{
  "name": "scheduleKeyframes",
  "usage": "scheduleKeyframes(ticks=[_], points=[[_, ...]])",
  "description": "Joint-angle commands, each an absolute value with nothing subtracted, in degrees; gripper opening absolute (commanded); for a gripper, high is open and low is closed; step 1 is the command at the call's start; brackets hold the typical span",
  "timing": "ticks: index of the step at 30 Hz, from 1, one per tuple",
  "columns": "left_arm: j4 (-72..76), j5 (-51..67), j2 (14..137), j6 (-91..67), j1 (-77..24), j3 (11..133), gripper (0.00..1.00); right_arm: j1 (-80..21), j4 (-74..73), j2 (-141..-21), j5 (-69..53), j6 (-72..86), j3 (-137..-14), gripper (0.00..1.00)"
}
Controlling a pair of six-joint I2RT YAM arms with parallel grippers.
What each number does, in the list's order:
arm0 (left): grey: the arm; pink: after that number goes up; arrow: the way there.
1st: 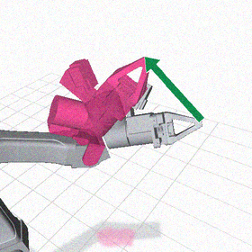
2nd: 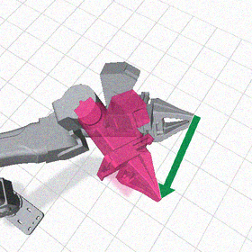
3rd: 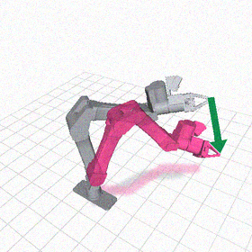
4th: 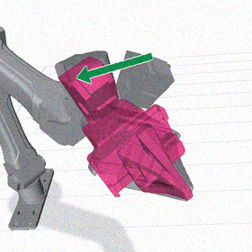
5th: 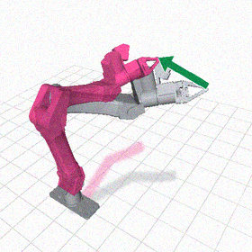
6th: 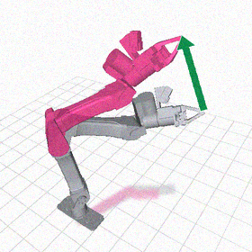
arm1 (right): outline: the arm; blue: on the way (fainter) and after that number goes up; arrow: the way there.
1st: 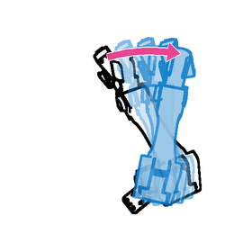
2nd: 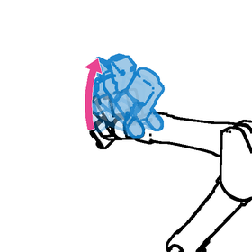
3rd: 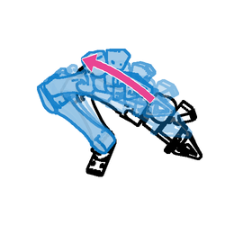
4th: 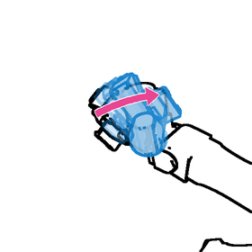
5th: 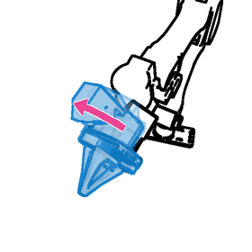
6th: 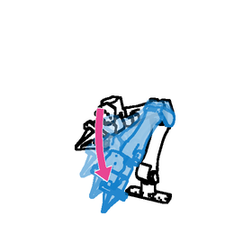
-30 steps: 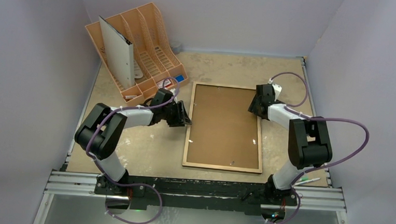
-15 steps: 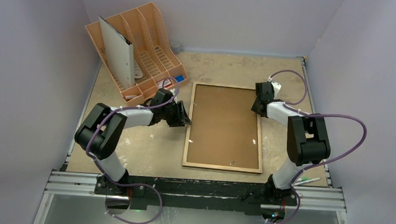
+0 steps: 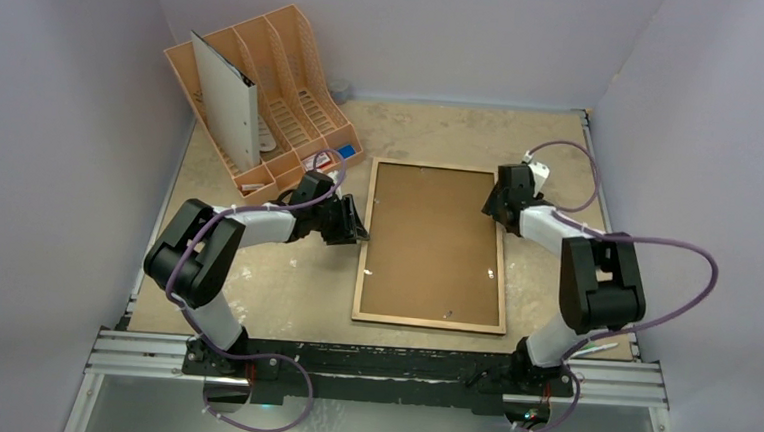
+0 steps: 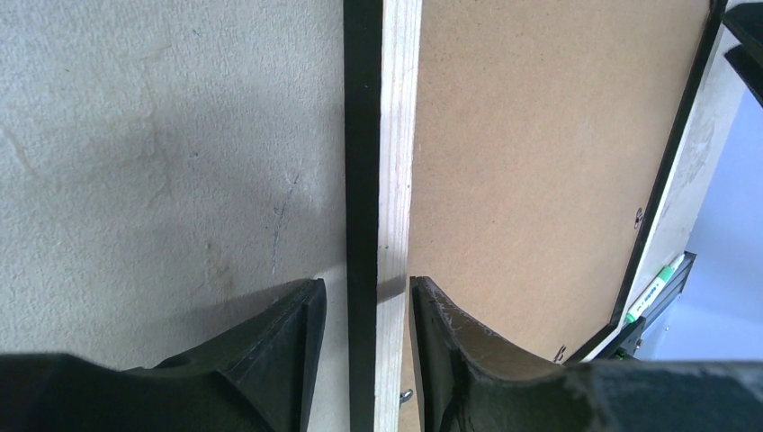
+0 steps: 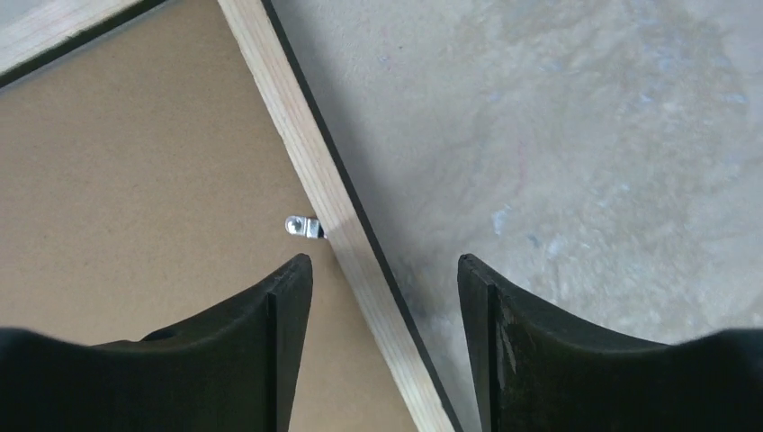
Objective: Put the photo into the frame
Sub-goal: Install the photo frame at the center of the board.
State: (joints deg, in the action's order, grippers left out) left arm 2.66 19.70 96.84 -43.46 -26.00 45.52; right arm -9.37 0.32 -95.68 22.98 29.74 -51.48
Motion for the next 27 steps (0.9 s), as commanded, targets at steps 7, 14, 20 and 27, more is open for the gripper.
scheduleKeyframes(ticks=[7, 14, 20, 27], points=[[0.2, 17.4, 95.6, -43.0, -26.0, 45.0, 0.42, -8.9, -6.5, -79.5, 18.6, 35.8, -47.4, 0.72], [0.1, 17.5, 93.3, -42.9, -26.0, 43.9, 0.44, -8.9, -16.7, -73.5, 10.4, 43.3, -38.5, 0.74], [2.1, 18.9, 93.2, -42.5, -26.0, 42.2, 0.51, -8.9, -15.1, -65.0, 7.2, 45.4, -31.3, 0.77], [4.6, 20.7, 95.7, -43.8, -26.0, 43.2, 0.51, -9.0, -11.5, -67.8, 0.3, 43.5, -27.7, 0.72]])
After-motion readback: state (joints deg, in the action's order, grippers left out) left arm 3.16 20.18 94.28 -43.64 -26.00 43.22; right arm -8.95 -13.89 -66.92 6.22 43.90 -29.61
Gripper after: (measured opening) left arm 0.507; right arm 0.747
